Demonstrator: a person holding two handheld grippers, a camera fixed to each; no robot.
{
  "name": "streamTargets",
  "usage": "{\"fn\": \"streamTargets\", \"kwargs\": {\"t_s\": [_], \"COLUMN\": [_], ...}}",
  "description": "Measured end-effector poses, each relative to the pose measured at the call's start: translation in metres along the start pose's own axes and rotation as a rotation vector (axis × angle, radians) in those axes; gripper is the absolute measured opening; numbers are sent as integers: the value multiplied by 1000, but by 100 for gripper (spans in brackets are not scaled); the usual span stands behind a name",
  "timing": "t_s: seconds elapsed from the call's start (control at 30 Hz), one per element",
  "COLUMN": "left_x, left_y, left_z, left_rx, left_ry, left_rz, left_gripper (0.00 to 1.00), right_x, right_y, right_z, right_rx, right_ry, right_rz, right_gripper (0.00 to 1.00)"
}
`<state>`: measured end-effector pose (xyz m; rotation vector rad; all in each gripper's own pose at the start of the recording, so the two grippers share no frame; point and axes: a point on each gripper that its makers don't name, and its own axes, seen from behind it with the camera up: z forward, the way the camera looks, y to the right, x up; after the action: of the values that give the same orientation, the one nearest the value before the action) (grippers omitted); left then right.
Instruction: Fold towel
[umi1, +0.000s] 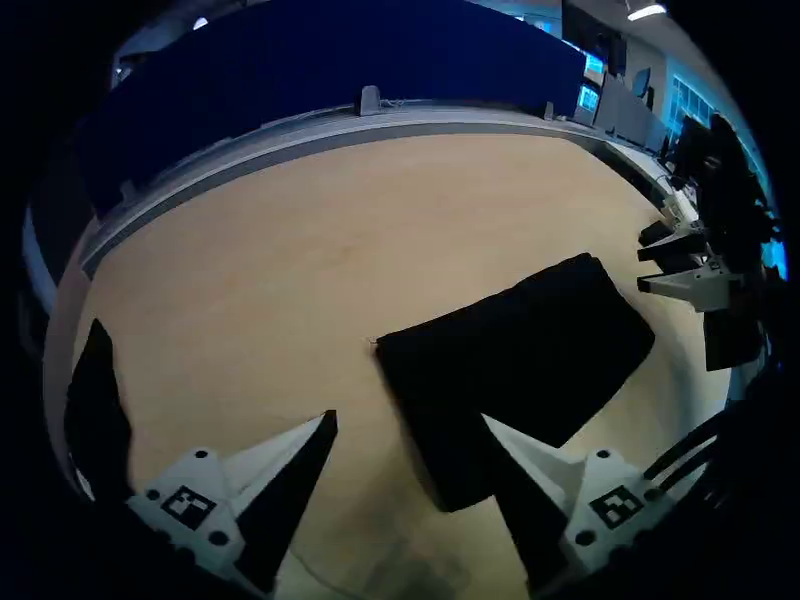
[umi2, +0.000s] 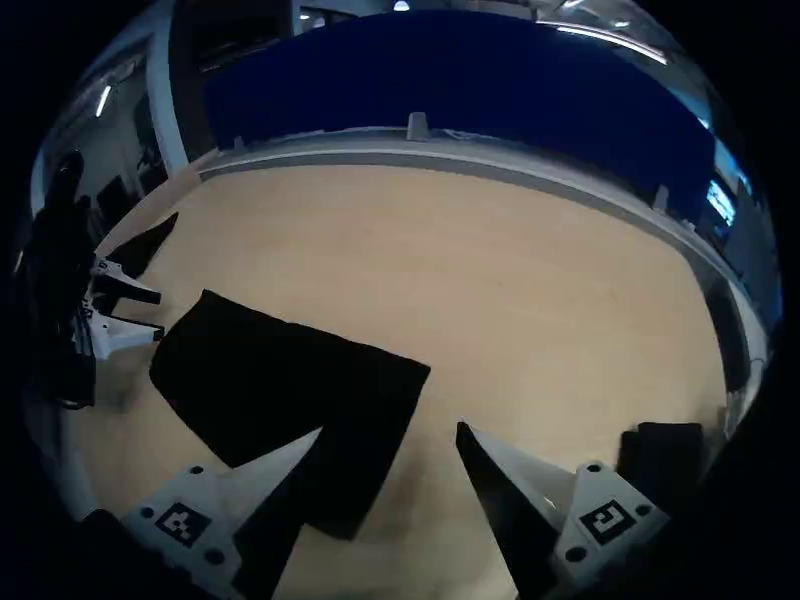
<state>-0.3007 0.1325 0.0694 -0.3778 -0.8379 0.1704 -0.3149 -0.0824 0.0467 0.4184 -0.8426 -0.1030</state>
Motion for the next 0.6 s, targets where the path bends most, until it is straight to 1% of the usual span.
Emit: {"fn": "streamTargets", "kwargs": {"t_s": [0.1, 0.27, 0.47, 0.6], "left_x": [-1, -5, -16, -29], "left_y": [0, 1, 0, 1], "left_z": [-3, -11, -27, -39], "left_rx": [3, 7, 30, 42], "left_ry": [5, 14, 22, 22], "left_rz": [-6, -10, -25, -45], "left_gripper": [97, 97, 98, 97], "right_x": [0, -5, -19, -29], "right_y": [-2, -4, -7, -11], "right_z": [-3, -9, -16, -22], "right_rx": [6, 5, 7, 12], "right_ry": [3, 0, -7, -11], "right_rz": [2, -9, -18, -20], "right_gripper": [97, 98, 97, 97]}}
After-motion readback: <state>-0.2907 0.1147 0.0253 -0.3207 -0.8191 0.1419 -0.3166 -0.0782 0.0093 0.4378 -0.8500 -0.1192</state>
